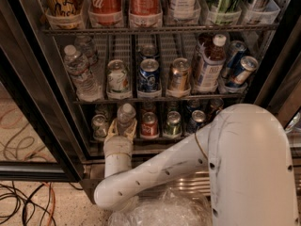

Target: Pick water bottle from bottom shelf of fridge

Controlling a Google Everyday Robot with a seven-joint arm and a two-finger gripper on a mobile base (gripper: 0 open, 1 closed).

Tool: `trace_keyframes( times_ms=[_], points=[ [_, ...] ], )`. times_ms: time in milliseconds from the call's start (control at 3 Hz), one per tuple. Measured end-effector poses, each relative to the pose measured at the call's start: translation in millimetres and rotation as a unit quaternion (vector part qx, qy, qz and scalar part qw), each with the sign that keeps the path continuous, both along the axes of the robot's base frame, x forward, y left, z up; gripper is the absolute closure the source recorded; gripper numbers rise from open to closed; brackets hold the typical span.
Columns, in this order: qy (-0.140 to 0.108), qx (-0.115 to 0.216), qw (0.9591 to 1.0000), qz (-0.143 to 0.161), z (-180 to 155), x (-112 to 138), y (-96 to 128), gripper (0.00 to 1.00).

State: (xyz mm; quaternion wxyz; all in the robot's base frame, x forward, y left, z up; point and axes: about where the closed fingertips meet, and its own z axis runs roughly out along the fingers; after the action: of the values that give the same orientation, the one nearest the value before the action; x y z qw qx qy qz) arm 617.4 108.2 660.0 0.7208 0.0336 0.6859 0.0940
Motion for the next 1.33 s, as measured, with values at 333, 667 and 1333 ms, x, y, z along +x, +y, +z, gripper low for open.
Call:
trace_keyframes(
  times_ms=[333, 667, 1333],
  points=[
    [0.014, 0.014, 0.9997, 0.014, 2.4, -23.8, 3.4, 1.00],
    [0.031, 0.022, 0.9974, 0.061, -1.8, -48.1, 1.1, 1.00],
    [0.037, 0.023, 0.9952, 0.087, -8.0, -56.9, -7.7, 1.00]
  ],
)
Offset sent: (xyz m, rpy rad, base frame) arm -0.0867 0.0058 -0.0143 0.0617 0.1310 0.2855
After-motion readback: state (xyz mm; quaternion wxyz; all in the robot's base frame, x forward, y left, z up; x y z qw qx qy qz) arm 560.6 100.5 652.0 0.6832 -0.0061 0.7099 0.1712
